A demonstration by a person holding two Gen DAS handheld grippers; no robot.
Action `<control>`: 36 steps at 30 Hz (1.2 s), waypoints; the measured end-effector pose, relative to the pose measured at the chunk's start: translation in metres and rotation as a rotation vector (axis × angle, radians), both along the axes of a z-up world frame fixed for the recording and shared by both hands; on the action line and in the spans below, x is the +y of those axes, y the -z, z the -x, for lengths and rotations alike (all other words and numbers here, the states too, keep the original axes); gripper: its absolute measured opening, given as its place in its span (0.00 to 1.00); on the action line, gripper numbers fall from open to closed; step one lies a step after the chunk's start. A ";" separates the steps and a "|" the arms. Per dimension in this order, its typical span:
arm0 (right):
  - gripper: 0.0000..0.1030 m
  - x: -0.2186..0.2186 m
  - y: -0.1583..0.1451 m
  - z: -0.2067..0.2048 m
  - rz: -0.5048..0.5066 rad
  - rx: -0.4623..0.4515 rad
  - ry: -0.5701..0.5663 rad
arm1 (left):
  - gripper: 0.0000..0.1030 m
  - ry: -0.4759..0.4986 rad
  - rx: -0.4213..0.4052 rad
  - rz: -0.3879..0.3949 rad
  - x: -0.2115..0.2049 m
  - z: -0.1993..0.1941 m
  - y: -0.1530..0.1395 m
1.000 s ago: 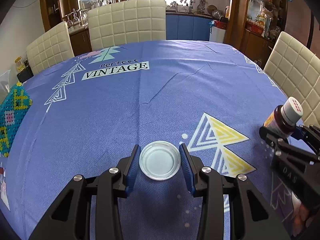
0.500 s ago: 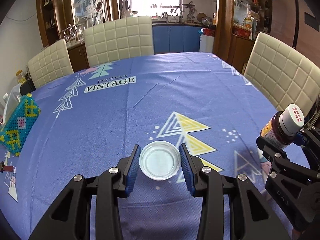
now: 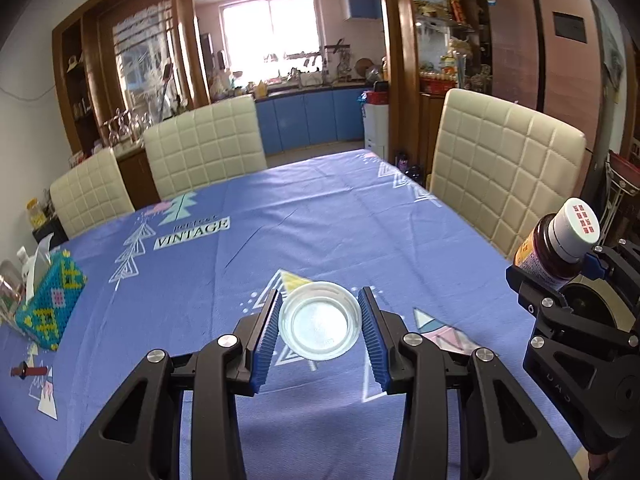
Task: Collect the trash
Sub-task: 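Carry the pill bottle and bottle cap over the black bin, then open right tool over the bin to drop the pill bottle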
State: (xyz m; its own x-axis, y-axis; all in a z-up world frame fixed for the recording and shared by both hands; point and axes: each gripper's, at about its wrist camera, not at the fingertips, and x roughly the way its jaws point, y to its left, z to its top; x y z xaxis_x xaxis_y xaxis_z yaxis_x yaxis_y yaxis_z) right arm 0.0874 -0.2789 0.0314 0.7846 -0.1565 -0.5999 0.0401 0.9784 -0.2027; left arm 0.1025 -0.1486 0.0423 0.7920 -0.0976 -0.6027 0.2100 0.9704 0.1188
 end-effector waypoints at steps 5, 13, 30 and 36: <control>0.45 -0.030 -0.010 0.019 -0.017 -0.029 0.046 | 0.38 0.063 -0.040 -0.020 -0.036 0.017 -0.015; 0.45 -0.072 -0.020 0.048 0.002 -0.071 0.115 | 0.37 0.164 -0.086 -0.038 -0.096 0.036 -0.029; 0.45 -0.186 -0.006 0.078 -0.005 -0.079 0.295 | 0.38 0.332 -0.106 -0.088 -0.214 0.054 -0.026; 0.45 -0.222 0.003 0.079 -0.020 -0.063 0.341 | 0.38 0.371 -0.075 -0.101 -0.249 0.049 -0.013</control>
